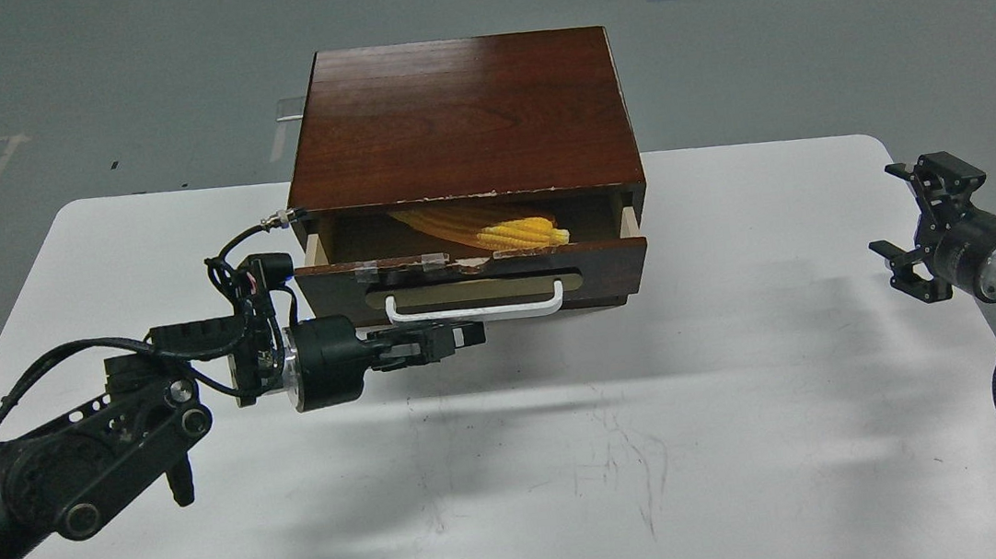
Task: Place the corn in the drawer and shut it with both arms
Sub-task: 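Push the drawer front with the left gripper toward the box, then press the left gripper against the drawer until fully shut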
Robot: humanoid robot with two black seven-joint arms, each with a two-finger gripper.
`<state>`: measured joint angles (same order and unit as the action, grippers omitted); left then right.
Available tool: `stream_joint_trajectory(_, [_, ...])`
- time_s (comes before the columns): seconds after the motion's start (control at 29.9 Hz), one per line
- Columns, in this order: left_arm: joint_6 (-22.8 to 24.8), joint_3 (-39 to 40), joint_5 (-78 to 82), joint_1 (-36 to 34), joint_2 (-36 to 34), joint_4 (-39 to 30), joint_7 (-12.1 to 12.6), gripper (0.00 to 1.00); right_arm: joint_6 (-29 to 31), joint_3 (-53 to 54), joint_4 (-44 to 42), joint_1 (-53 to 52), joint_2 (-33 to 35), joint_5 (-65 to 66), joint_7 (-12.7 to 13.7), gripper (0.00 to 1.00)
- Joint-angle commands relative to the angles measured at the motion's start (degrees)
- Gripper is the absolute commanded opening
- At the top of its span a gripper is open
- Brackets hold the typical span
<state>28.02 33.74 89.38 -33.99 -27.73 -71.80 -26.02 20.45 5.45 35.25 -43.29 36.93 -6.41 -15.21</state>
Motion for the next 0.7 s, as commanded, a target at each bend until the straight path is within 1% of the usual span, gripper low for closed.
stream_joint_trajectory(0.0, [0.0, 0.0, 0.0, -0.6, 1.7, 1.7, 0.0, 0.0, 0.0, 0.0, -0.4, 0.0, 0.1, 0.0, 0.0, 1.0])
stream_joint_trajectory(0.17, [0.0, -0.2, 0.0, -2.0, 3.6, 4.1, 0.0, 0.0, 0.1, 0.0, -1.1, 0.3, 0.0, 0.0, 0.0, 1.0])
stream_joint_trajectory(0.67, [0.0, -0.9, 0.0, -4.2, 5.3, 7.9, -0.3, 0.01, 0.1, 0.0, -2.0, 0.4, -1.0, 0.1, 0.0, 1.0])
